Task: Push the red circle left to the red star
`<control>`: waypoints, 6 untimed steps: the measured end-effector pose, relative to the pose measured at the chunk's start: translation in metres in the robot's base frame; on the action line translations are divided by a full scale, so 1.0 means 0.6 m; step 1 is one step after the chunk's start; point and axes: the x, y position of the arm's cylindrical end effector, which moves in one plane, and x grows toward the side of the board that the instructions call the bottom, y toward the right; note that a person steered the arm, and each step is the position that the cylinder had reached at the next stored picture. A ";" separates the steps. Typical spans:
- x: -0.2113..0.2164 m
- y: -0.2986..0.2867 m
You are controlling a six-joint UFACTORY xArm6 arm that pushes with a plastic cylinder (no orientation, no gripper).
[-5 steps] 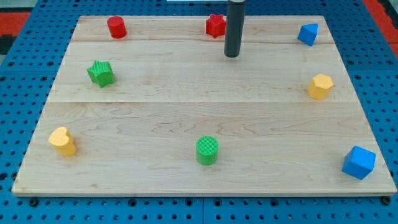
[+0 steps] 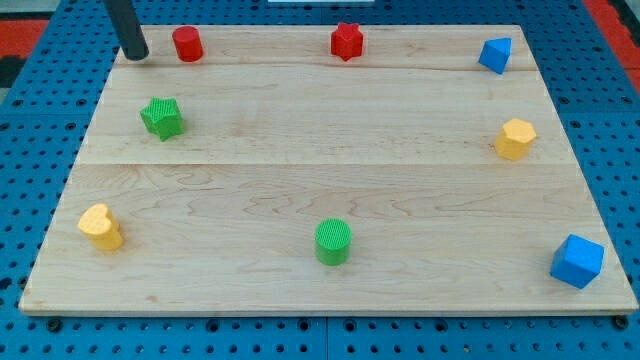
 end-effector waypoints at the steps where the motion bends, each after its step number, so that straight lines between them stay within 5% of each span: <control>1: -0.015 0.140; 2: -0.015 0.181; 3: -0.018 0.067; 4: -0.045 0.199; 6: -0.061 0.295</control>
